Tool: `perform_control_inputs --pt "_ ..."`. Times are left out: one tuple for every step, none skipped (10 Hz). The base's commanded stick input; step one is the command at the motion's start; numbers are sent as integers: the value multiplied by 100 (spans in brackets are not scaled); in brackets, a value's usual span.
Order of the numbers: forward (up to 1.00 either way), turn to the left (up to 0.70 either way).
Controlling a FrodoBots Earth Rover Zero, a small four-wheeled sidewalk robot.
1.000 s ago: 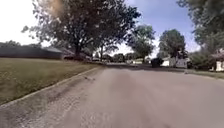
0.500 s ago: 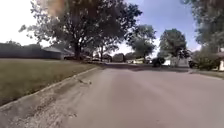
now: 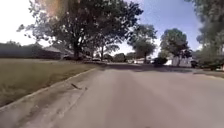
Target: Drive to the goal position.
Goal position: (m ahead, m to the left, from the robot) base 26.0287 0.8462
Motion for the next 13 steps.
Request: perform_control_inputs --pt "100 0" --pt "100 0" --pt "100 0" --pt "100 0" --pt "100 0" --pt "100 0" --pt "100 0" --pt "100 0" --pt "100 -11" --pt "100 -16" --pt "100 -16" --pt "100 -16" --pt "100 -16"
